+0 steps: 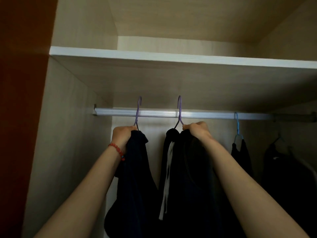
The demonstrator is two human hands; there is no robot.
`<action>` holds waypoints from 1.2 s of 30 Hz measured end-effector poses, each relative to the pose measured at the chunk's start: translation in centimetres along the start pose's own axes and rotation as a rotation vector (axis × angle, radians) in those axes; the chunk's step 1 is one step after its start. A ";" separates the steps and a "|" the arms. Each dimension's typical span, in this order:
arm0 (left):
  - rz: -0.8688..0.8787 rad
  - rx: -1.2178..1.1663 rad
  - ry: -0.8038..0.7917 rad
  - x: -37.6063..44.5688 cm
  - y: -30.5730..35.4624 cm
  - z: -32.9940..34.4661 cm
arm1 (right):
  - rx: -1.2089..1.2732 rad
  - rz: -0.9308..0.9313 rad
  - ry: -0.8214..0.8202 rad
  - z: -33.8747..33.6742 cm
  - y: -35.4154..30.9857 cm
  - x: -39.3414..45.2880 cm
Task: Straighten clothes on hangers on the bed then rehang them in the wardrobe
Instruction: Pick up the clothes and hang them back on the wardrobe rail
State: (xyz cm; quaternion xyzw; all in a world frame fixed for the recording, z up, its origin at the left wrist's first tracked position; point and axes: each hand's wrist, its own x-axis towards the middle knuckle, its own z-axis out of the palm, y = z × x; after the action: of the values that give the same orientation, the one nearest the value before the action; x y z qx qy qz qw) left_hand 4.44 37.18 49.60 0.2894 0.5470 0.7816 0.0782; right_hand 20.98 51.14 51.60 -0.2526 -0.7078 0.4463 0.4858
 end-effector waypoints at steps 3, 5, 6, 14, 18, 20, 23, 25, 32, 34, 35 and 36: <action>0.013 0.045 0.022 0.4 -0.6 -1.3 | -0.036 0.055 -0.030 1.0 1.0 0.3; 0.023 0.072 0.031 0.7 -0.5 -2.0 | -0.068 0.105 -0.075 1.7 2.1 0.1; 0.016 0.109 0.040 0.7 -0.4 -2.3 | -0.071 0.123 -0.090 2.0 2.5 0.0; 0.008 0.182 0.137 2.1 -0.3 -4.2 | -0.065 0.085 -0.104 4.2 2.8 0.2; -0.010 0.207 0.155 2.9 -1.6 -6.3 | -0.052 0.079 -0.097 4.3 3.1 0.2; -0.001 0.233 0.167 3.2 -1.7 -6.7 | -0.037 0.079 -0.088 4.2 3.4 0.4; 0.023 0.431 0.179 3.6 -1.1 -6.5 | -0.025 0.075 -0.086 4.3 3.8 0.6; 0.095 0.677 0.184 3.5 -0.7 -6.3 | -0.035 0.067 -0.076 4.2 4.0 0.6; 0.536 1.084 0.154 0.3 0.5 -1.1 | -0.150 -0.071 -0.069 1.9 3.9 0.4; 0.568 1.056 0.057 -0.6 0.2 1.6 | -0.210 -0.138 -0.013 0.4 3.4 0.4; 0.553 1.035 0.000 -1.1 0.0 3.0 | -0.249 -0.173 0.036 -0.5 3.0 0.3; 0.527 1.005 -0.052 -1.6 -0.3 4.4 | -0.292 -0.210 0.095 -1.6 2.6 0.2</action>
State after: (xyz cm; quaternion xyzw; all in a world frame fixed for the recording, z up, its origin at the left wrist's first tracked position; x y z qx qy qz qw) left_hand 8.07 40.17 49.81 0.4368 0.7589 0.4110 -0.2535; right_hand 22.11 53.17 49.63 -0.2659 -0.7639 0.2732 0.5206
